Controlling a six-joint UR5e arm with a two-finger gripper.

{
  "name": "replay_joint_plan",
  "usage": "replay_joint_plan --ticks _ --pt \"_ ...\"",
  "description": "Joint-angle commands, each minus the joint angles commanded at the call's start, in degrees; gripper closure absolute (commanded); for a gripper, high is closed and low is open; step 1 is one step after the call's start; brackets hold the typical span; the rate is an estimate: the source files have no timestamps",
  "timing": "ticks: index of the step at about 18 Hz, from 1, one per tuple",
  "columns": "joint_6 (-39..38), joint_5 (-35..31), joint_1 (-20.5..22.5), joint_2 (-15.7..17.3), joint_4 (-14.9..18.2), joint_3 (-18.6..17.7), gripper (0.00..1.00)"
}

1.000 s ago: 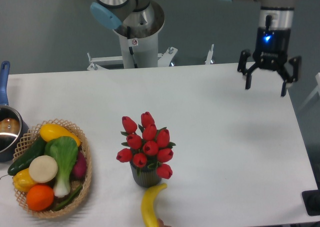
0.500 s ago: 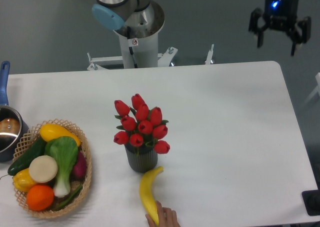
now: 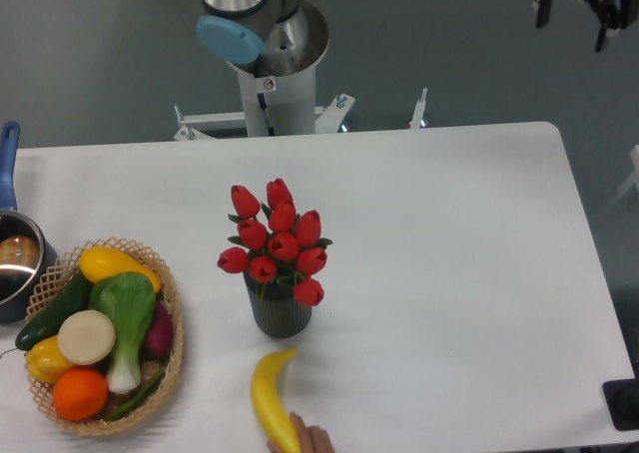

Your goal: Insert the flowers into the vase

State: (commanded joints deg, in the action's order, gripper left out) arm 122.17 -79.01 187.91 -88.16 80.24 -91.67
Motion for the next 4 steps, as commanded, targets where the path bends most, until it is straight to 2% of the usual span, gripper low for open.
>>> replay_joint_plan --ticks 4 --pt "0.0 0.3 0.0 0.1 0.1 -0.1 0.00"
